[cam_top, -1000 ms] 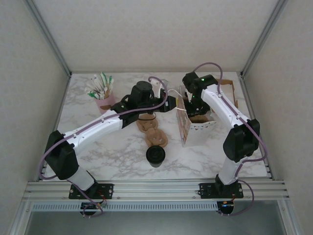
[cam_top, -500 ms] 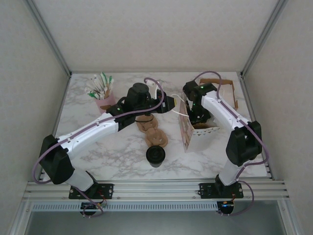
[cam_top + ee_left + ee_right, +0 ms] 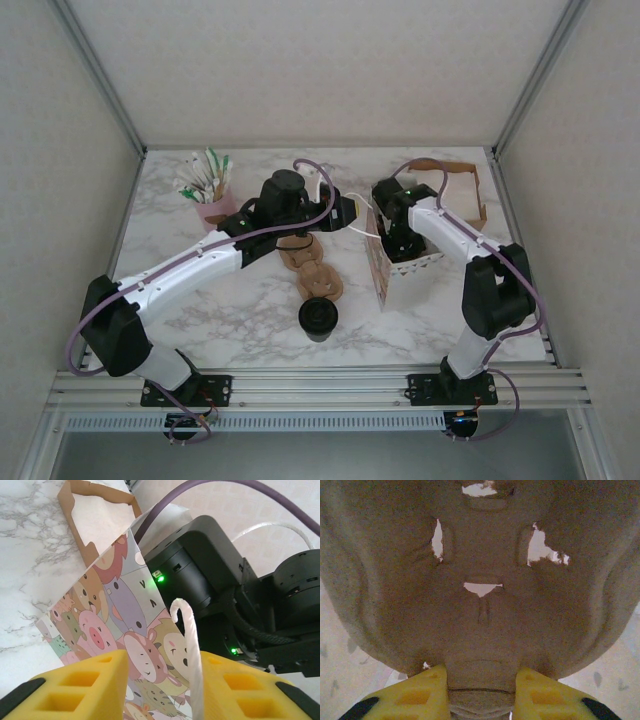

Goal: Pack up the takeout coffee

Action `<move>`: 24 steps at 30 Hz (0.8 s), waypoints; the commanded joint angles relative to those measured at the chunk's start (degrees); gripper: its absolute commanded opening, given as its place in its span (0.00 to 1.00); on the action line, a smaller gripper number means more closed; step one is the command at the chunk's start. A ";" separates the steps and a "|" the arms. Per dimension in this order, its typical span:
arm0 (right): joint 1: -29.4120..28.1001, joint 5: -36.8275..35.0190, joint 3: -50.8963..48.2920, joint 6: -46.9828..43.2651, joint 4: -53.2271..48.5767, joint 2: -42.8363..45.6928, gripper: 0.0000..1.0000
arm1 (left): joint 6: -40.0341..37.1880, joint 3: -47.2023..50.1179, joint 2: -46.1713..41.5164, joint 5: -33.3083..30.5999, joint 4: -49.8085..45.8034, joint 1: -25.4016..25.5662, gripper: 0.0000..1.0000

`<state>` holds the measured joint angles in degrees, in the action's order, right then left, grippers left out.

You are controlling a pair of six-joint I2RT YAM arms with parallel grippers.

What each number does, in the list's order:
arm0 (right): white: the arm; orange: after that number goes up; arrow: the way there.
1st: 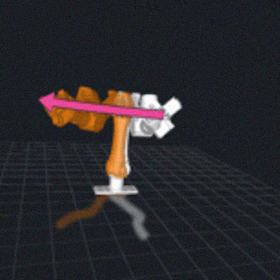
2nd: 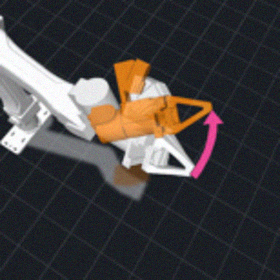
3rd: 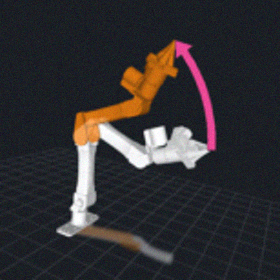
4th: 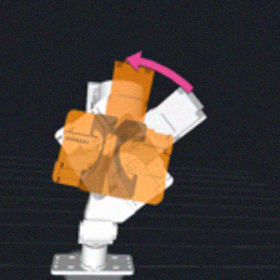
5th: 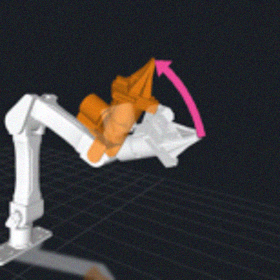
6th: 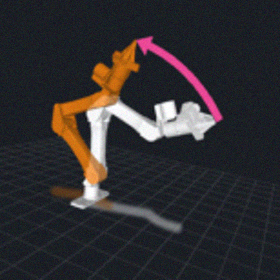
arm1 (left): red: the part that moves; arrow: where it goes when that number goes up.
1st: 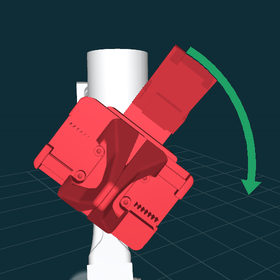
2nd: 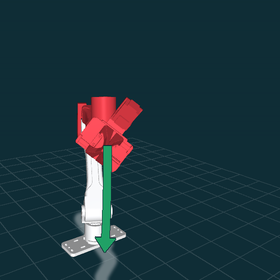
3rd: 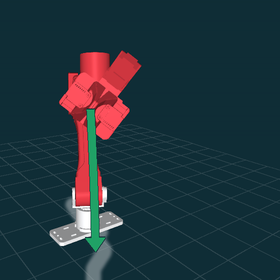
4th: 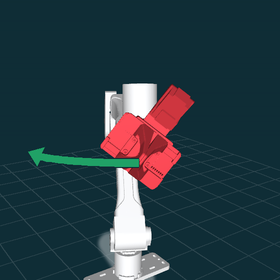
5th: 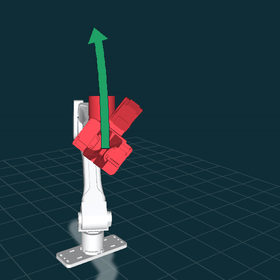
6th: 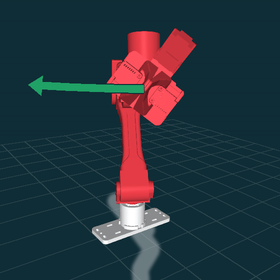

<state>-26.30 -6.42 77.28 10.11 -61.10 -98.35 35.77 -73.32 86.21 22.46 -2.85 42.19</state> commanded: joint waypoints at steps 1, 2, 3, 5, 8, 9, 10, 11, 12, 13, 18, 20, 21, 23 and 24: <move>-0.34 -1.19 -2.79 0.96 2.44 0.84 0.29 | -1.14 -0.51 -1.74 -1.01 0.10 0.27 0.39; -0.39 -1.32 -3.71 0.96 3.21 1.20 0.29 | -1.10 -0.51 -1.67 -1.01 0.08 0.30 0.39; -0.41 -1.40 -4.69 0.96 3.68 1.47 0.29 | -1.09 -0.55 -1.68 -0.99 0.13 0.33 0.39; -0.36 -1.16 -6.11 0.83 4.94 1.67 0.29 | -1.13 -0.76 -1.68 -0.88 0.13 0.34 0.39; -0.41 -1.11 -7.18 0.88 5.85 1.44 0.30 | -1.23 -1.20 -1.57 -0.92 0.20 0.30 0.39; -0.41 -1.14 -7.48 0.88 6.31 1.40 0.30 | -1.23 -1.29 -1.44 -0.91 0.13 0.34 0.39; -0.30 -0.98 -7.89 0.80 6.96 1.62 0.30 | -1.11 -1.38 -1.35 -0.92 0.35 0.34 0.39; -0.12 -0.43 -8.40 0.79 7.79 1.69 0.30 | -0.96 -1.30 -1.23 -0.91 0.54 0.34 0.40; 0.01 0.15 -8.62 0.94 8.27 1.67 0.30 | -0.87 -1.37 -1.10 -1.01 0.65 0.34 0.41; 0.03 0.61 -8.62 1.05 8.68 1.66 0.30 | -0.71 -1.39 -0.92 -1.14 0.74 0.33 0.44; 0.21 0.67 -8.89 1.32 10.27 0.55 0.31 | -0.60 -1.21 -1.04 -1.93 0.83 0.34 0.52; 0.34 0.51 -9.03 1.33 10.68 0.03 0.31 | -0.61 -1.21 -1.29 -2.46 0.65 0.34 0.55; 0.29 0.37 -9.20 1.30 10.95 0.01 0.31 | -0.66 -1.30 -1.15 -2.52 0.52 0.32 0.56; 0.29 0.51 -9.61 1.32 11.27 0.08 0.31 | -0.57 -1.73 -0.75 -2.53 0.31 0.31 0.57; 0.34 0.39 -9.73 1.44 11.30 0.19 0.31 | -0.57 -1.82 -0.64 -2.51 0.34 0.34 0.59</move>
<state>-26.13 -5.98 68.73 10.37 -50.30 -98.02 35.79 -73.38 86.21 21.02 -2.83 42.19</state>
